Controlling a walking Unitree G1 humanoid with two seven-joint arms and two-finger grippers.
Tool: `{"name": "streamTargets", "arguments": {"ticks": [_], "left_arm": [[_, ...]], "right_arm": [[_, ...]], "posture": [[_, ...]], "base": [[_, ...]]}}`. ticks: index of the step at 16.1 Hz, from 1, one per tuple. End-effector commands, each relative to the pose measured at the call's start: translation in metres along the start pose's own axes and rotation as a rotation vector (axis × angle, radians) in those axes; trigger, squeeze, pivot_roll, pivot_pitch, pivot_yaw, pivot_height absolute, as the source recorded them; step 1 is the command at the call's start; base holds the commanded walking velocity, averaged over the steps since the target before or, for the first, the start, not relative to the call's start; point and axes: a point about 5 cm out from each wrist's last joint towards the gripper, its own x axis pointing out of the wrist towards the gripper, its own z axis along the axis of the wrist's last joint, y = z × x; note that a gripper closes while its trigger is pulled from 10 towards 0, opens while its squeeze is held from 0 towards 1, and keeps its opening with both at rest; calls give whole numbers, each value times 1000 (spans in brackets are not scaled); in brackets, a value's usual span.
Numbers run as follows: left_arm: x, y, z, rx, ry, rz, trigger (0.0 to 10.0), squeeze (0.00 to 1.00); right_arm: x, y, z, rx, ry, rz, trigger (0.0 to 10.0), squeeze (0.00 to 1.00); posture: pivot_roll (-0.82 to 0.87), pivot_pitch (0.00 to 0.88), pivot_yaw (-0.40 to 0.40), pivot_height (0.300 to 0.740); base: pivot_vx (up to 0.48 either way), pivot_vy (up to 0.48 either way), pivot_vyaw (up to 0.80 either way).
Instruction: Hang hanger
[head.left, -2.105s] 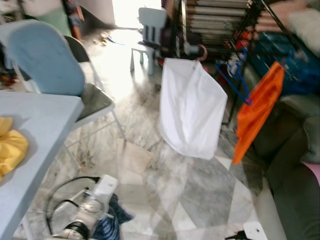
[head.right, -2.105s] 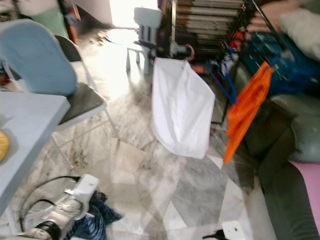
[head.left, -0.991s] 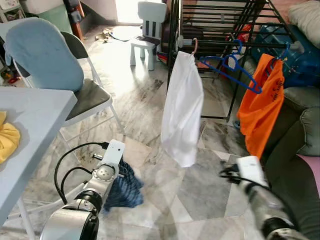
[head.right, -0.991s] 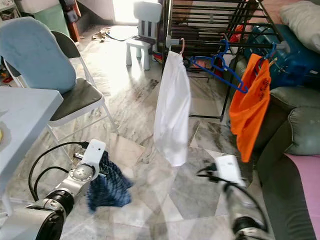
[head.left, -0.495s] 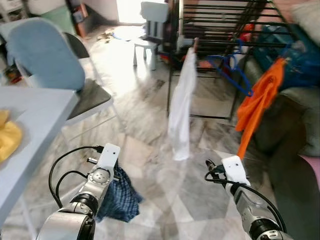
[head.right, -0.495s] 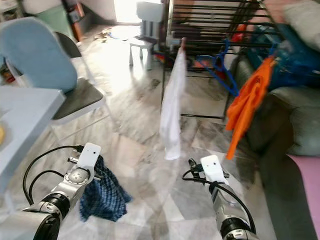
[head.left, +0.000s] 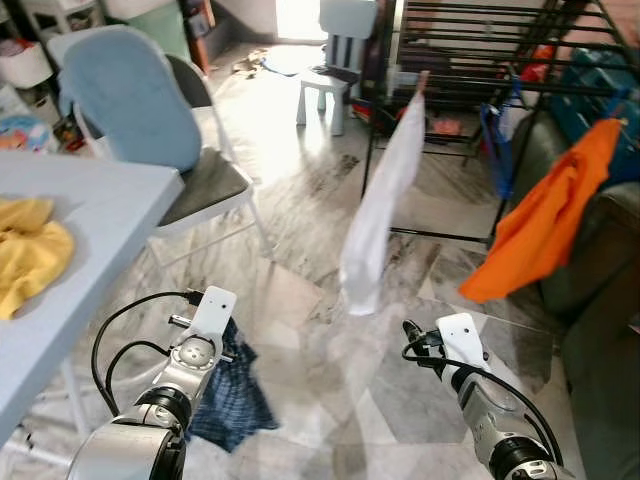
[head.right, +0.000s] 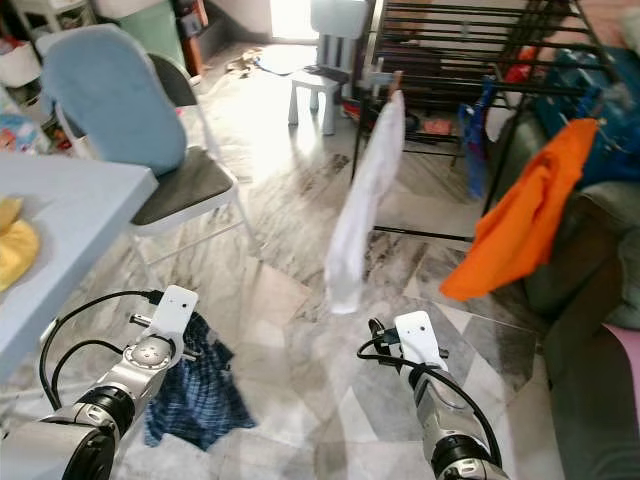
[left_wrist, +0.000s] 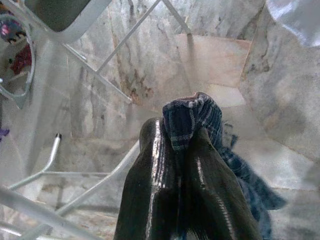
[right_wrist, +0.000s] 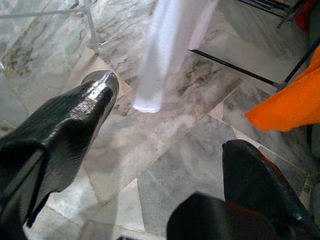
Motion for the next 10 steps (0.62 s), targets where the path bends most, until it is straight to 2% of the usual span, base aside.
{"name": "streamTargets", "arguments": {"ticks": [1, 7, 10], "left_arm": [[1, 2, 5, 10, -12, 3, 10000, 0], [1, 5, 3, -18, -1, 19, 10000, 0], [1, 5, 3, -32, 5, 22, 10000, 0]], "right_arm": [[-1, 0, -4, 24, 18, -10, 10000, 0], [-1, 2, -6, 21, 31, 19, 10000, 0], [-1, 2, -6, 21, 38, 34, 10000, 0]], "posture": [[17, 0, 41, 740], [16, 0, 38, 740], [16, 0, 35, 740]], "base": [[311, 0, 0], [296, 0, 0], [0, 0, 0]]}}
